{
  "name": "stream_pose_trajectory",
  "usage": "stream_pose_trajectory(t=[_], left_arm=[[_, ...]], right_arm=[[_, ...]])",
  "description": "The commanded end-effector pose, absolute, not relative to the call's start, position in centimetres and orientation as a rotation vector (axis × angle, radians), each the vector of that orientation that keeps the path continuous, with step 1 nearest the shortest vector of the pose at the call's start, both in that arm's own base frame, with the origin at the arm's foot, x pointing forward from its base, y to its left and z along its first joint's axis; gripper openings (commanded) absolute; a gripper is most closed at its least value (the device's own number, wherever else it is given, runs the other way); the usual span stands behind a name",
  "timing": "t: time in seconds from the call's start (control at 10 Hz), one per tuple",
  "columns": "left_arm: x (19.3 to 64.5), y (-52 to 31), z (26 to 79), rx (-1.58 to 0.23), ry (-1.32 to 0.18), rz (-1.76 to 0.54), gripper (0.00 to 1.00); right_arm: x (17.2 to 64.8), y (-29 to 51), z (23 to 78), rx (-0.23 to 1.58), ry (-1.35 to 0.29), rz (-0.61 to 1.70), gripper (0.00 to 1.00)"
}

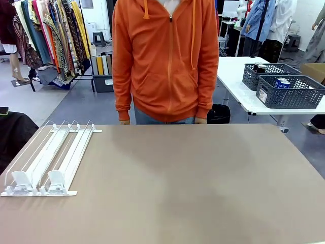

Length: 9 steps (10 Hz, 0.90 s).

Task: Retrieve and store the cans from the dispenser.
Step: Pick up one can from the Automatic Can Dispenser and place it in the middle of the table.

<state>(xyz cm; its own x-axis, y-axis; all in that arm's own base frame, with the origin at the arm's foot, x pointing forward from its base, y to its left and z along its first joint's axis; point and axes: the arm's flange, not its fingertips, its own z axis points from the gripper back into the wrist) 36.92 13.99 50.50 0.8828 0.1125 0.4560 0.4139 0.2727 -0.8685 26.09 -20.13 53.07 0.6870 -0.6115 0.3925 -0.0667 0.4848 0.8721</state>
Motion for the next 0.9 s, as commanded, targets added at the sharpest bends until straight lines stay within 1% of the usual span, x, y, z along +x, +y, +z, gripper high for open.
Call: stream_pose_trajectory(t=[0.0, 0.8], left_arm=[[36.82, 13.85, 50.65, -1.295, -0.477, -0.2, 1.0], [36.82, 13.85, 50.65, -1.295, -0.477, -0.2, 1.0]], right_arm=[[26.46, -20.09, 53.13, 1.048, -0.807, -0.356, 1.0], [26.46, -20.09, 53.13, 1.048, -0.807, -0.356, 1.0]])
